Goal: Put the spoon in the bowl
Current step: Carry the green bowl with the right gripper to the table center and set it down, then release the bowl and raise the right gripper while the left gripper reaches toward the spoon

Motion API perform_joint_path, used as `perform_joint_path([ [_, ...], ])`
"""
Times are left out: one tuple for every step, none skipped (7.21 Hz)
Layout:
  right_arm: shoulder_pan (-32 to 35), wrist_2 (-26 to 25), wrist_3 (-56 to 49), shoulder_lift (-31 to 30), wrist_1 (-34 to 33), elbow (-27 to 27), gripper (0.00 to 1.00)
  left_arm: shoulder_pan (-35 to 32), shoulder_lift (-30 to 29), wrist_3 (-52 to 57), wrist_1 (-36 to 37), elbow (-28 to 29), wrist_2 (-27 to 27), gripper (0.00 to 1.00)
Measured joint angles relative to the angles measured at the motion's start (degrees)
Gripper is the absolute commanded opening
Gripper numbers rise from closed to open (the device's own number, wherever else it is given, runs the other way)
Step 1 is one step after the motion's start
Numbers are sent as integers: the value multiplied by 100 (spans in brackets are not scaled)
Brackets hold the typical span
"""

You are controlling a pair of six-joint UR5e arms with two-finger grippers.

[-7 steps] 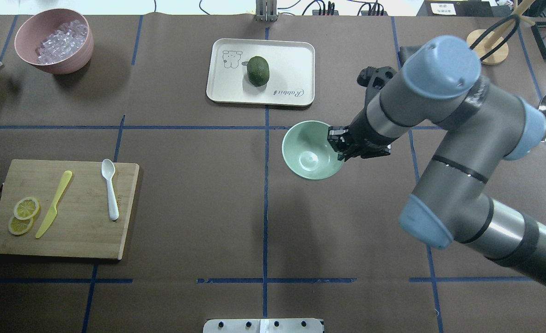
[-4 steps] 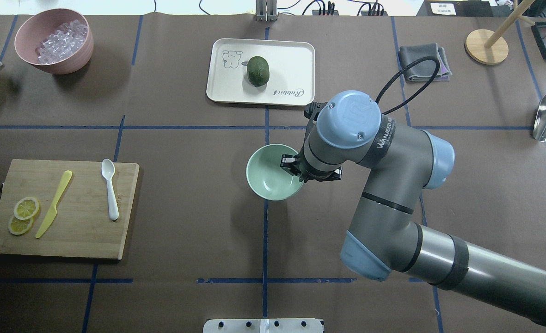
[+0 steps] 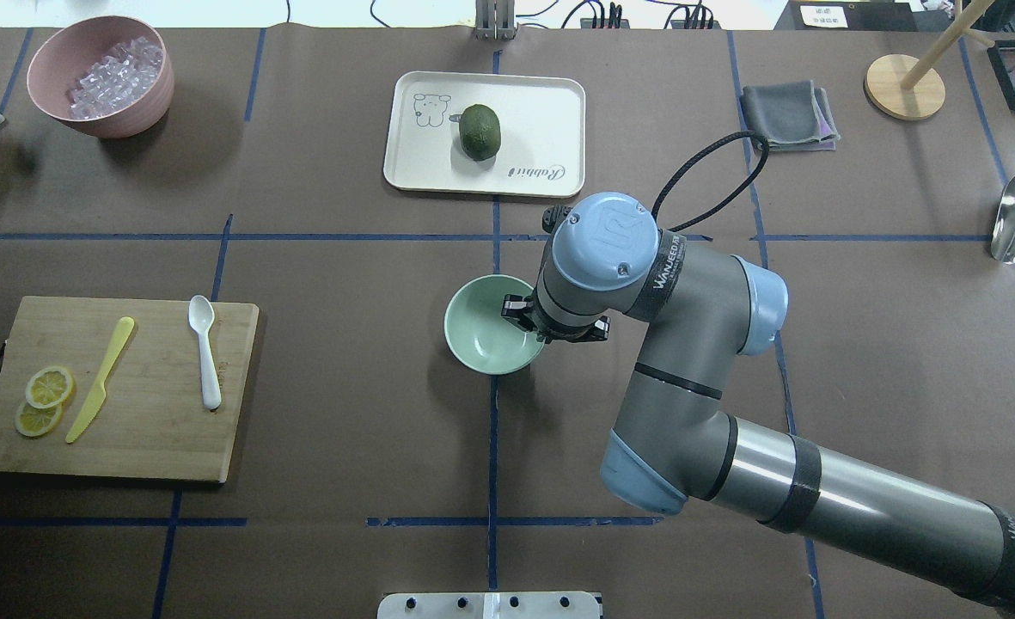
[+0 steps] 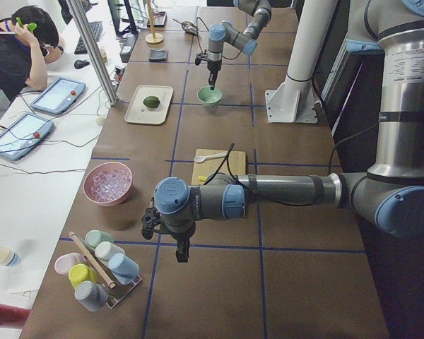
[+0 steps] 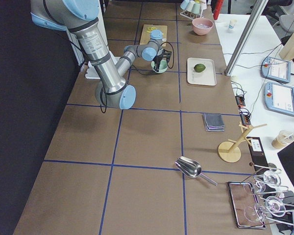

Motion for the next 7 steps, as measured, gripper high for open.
perform_joint_path([
  [-15, 8, 6, 16, 9, -9, 76, 0, 2, 0, 0, 6, 2, 100],
  [-32, 10, 6, 40, 13, -15, 100, 0, 3, 1, 0, 10, 3, 100],
  [-56, 6, 5, 63, 12, -15, 100, -2, 3, 1, 0, 12, 3, 100],
  [-74, 1, 2, 72, 11, -11, 100, -1, 3, 3, -9, 10, 4, 100],
  [-67, -6, -3, 82, 11, 5, 100, 10, 3, 5, -103, -10, 2, 100],
  [-37, -14, -9, 92, 2, 47, 100, 57, 3, -21, -386, -44, -2, 100],
  [24, -21, -14, 89, -21, 103, 100, 246, 2, -295, -799, -150, 2, 100],
])
